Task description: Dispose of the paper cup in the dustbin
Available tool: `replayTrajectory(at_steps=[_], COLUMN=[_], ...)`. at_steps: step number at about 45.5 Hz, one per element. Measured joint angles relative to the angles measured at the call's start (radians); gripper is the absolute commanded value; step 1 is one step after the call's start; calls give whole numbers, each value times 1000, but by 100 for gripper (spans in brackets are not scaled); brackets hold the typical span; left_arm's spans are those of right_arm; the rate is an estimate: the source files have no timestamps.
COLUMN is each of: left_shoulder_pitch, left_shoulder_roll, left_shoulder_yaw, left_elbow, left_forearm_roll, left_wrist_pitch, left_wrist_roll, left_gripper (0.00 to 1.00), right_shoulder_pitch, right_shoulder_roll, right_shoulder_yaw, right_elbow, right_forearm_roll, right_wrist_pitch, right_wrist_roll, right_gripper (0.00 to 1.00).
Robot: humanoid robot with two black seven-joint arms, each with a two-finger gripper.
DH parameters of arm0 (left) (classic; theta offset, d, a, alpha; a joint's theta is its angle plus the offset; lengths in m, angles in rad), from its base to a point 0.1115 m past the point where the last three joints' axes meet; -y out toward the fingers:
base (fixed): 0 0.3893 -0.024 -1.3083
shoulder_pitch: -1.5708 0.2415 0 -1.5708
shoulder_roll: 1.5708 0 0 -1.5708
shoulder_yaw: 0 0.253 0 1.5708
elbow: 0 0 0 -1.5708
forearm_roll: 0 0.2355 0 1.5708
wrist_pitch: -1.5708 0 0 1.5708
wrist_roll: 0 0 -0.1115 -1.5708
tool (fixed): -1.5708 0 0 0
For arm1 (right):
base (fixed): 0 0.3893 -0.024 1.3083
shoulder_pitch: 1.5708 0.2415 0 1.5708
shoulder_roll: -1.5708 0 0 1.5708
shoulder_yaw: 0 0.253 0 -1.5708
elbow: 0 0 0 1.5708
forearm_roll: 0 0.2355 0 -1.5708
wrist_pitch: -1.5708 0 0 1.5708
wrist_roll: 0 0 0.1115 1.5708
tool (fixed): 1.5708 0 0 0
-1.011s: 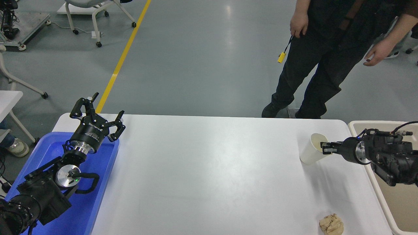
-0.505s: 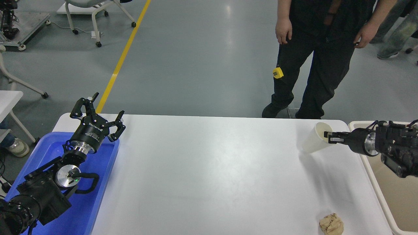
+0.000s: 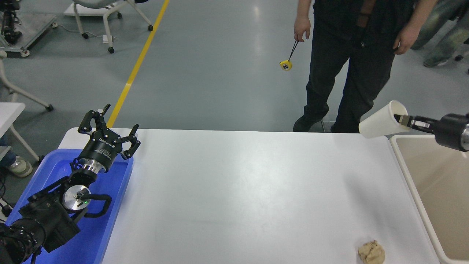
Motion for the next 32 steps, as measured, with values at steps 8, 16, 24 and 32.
replayTrajectory(at_steps=[8,16,24,32], left_shoulder_pitch=[0,0,0,0], left_shoulder_roll=[0,0,0,0], left_shoulder_yaw=[0,0,0,-1], left_elbow=[0,0,0,0], left_forearm_roll=[0,0,0,0], left_wrist_pitch=[0,0,0,0], left_wrist_roll=[0,0,0,0], left_gripper=[100,100,100,100], right_shoulder_pitch=[34,47,28,-41], right_shoulder_roll=[-39,-54,-55,-34], right_shoulder_yaw=[5,8,7,8], right_elbow=[28,34,-23,-165], right_forearm_roll=[1,1,8,48], right_wrist_pitch=[17,25,28,46], right_wrist_roll=[2,3,-6,-13], right_gripper=[0,0,0,0])
